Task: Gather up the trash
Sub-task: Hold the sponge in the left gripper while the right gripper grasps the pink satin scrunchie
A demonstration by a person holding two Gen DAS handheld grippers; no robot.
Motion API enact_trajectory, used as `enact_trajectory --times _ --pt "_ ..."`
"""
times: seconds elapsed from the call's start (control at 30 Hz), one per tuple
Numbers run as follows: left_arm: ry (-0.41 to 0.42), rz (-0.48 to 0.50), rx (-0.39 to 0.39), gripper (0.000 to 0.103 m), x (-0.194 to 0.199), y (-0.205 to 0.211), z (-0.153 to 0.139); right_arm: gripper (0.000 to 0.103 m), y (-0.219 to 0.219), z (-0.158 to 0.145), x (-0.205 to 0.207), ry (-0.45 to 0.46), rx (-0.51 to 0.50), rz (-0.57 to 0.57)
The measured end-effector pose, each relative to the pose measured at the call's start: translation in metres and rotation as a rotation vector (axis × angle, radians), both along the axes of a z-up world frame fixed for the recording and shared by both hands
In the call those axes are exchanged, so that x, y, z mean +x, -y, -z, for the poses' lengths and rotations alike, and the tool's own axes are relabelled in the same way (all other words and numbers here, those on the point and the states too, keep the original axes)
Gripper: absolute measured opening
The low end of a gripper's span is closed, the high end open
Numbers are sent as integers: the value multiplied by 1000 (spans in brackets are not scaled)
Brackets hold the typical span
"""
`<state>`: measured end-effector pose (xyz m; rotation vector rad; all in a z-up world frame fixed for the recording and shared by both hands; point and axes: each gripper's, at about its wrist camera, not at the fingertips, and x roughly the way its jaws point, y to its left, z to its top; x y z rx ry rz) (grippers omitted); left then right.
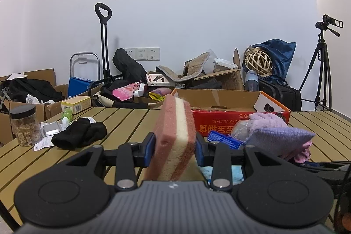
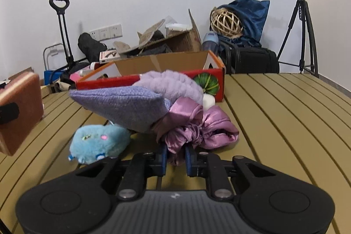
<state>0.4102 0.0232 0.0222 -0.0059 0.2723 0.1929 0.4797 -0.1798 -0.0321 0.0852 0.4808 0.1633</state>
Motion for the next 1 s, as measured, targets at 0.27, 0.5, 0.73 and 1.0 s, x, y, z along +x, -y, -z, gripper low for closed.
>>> enact_trajectory --times 0.27,0.5,0.73,1.0 --pt "10 1 -2 37 -4 1 -3 13 5 -17 -17 76 8 -1" --pt "20 6 -6 37 -10 3 -7 13 10 -27 -32 124 7 1" --pt "33 -1 -21 37 -23 3 -13 12 19 -39 -48 178 10 11" --pt "36 -1 -20 37 -48 5 -11 8 30 -47 -71 227 17 -5"
